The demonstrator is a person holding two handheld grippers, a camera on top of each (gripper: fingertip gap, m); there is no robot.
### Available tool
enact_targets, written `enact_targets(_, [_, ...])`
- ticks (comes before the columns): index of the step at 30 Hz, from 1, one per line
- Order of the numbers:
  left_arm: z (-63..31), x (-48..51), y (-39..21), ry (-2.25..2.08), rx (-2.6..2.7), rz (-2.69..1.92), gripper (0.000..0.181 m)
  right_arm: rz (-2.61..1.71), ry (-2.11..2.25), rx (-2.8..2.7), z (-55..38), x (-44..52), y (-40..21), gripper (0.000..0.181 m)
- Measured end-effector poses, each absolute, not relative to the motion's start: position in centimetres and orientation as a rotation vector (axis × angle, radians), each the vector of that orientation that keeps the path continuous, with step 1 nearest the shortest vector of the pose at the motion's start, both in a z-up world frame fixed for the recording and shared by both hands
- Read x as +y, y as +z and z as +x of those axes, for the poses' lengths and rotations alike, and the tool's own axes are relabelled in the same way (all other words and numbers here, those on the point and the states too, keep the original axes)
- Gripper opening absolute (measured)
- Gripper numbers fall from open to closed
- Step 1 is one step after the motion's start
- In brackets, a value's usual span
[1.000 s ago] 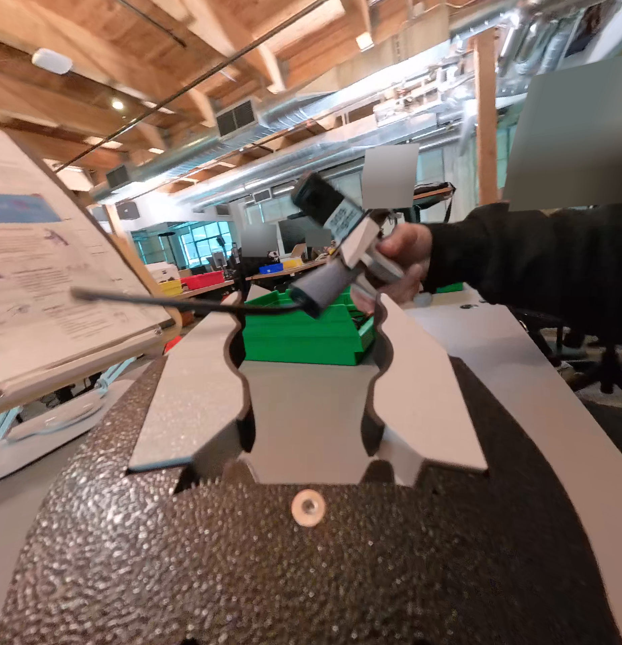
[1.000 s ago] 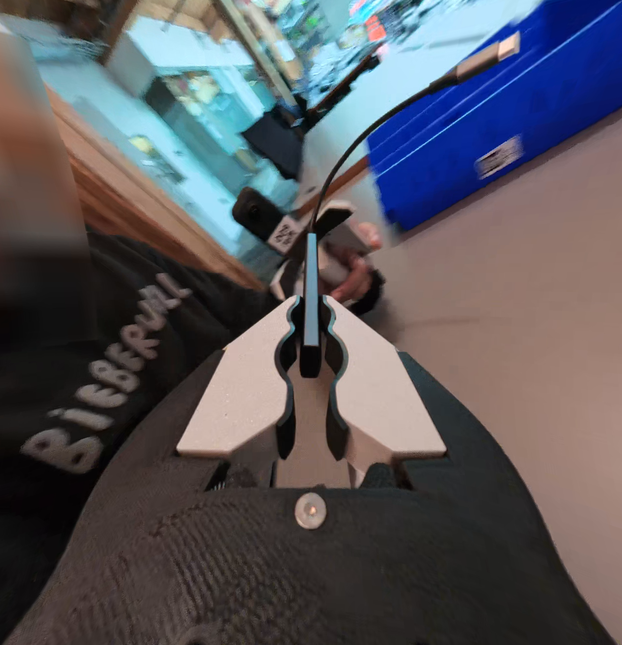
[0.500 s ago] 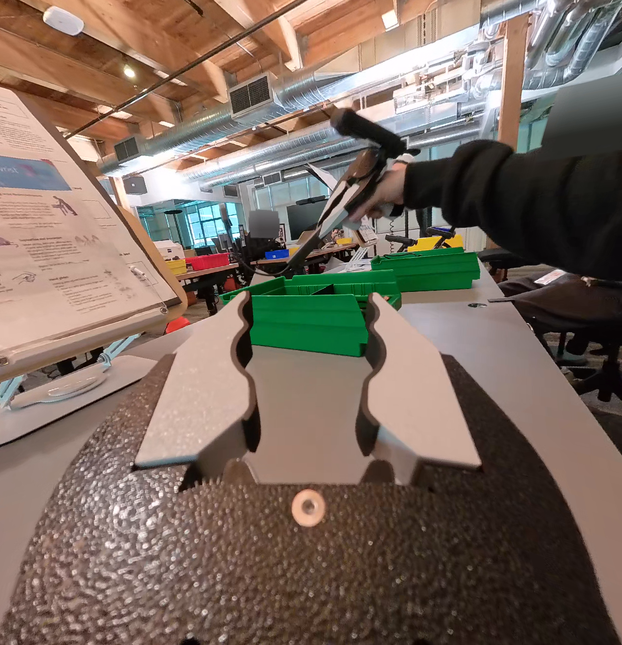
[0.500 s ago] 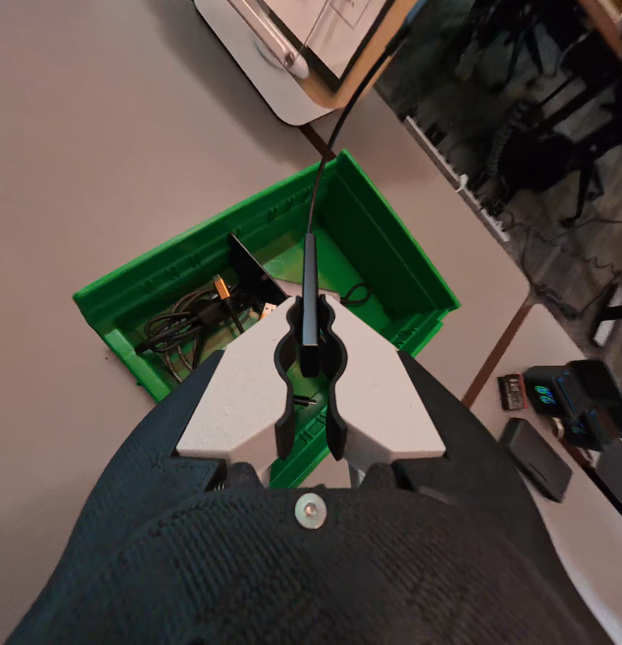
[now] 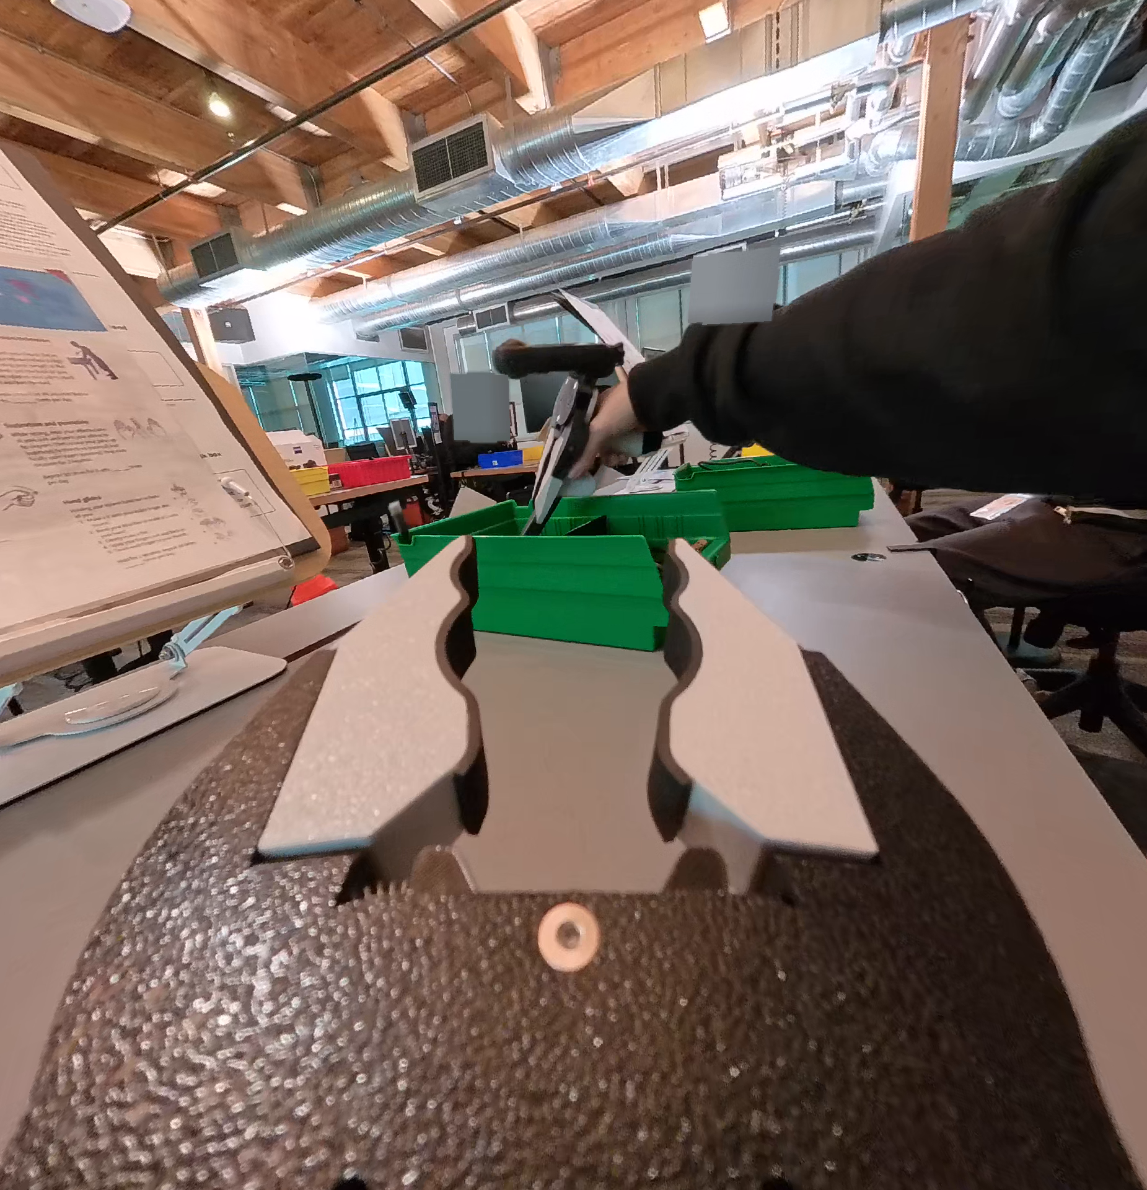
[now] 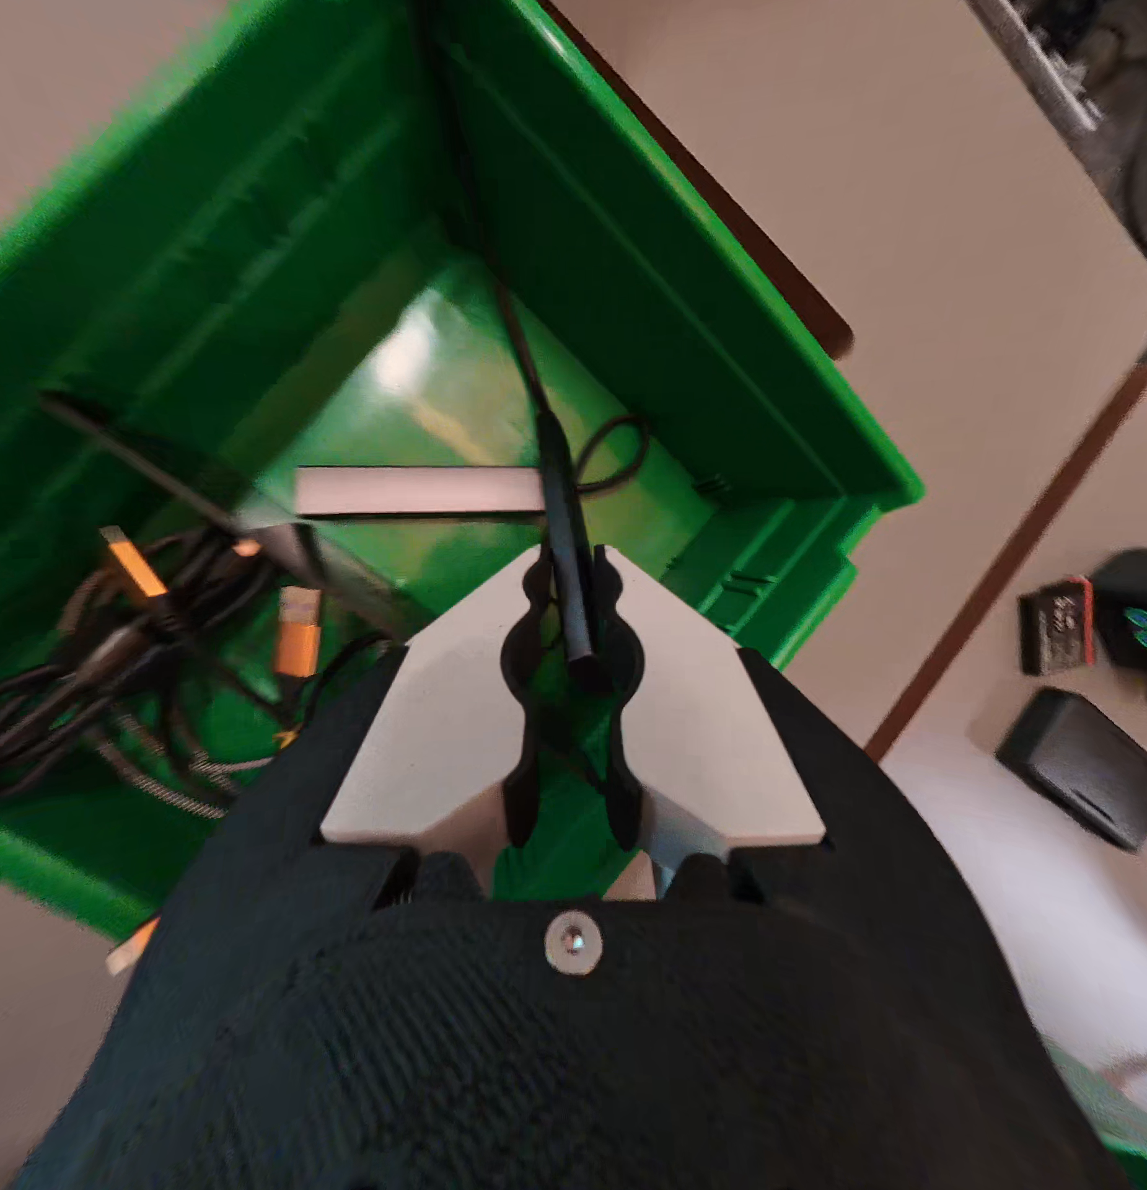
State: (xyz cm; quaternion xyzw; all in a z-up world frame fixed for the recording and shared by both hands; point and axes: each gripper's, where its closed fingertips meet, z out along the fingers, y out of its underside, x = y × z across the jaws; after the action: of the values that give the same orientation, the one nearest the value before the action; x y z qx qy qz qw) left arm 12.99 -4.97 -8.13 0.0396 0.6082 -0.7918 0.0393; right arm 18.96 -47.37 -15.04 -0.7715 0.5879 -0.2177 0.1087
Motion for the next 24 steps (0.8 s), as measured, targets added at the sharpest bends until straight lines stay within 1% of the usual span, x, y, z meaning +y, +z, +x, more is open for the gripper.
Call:
enact_targets(1, [12.9, -5.0, -8.2, -2.428, 1.871, 0.123, 0.055, -2.289, -0.684, 1.782, 18.9, -48.4, -15.7, 0.023])
enact_targets(3, [13.0, -5.1, -8.3, -2.43, 1.881, 0.119, 0.055, -2.299, -0.723, 1.828, 18.8, -49.2, -16.5, 0.04])
enact_targets(4, [13.0, -5.1, -8.3, -2.431, 1.884, 0.115, 0.055, -2.268, -0.77, 1.844, 19.0, -49.5, -16.3, 0.056])
enact_targets(5, [13.0, -5.0, -8.3, -2.434, 1.883, 0.112, 0.055, -2.233, -0.819, 1.852, 19.2, -49.8, -15.9, 0.064])
enact_targets(8, [13.0, -5.0, -8.2, -2.438, 1.88, 0.114, 0.055, -2.097, -0.951, 1.818, 19.7, -49.7, -13.3, 0.065])
enact_targets(11, [12.9, -5.1, -8.2, -2.436, 1.882, 0.118, 0.055, -1.949, -1.081, 1.762, 18.8, -48.5, -9.9, 0.072])
enact_targets(14, [12.8, -5.0, -8.1, -2.439, 1.876, 0.124, 0.055, -1.802, -1.215, 1.714, 15.7, -46.0, -7.2, 0.091])
enact_targets(16, [12.8, -5.0, -8.1, -2.433, 1.875, 0.13, 0.055, -1.635, -1.309, 1.69, 12.5, -43.6, -5.8, 0.092])
enact_targets(20, [12.6, -5.4, -8.5, -2.381, 1.901, 0.156, 0.055, -1.356, -1.343, 1.502, 5.8, -37.1, -6.0, 0.103])
enact_targets(22, [12.7, -5.8, -9.1, -2.311, 1.943, 0.149, 0.055, -1.305, -1.383, 1.489, 3.0, -36.2, -7.4, 0.105])
enact_targets(24, [13.7, -6.5, -9.8, -2.218, 2.014, 0.005, 0.056, -1.302, -1.395, 1.551, 0.7, -36.8, -9.5, 0.113])
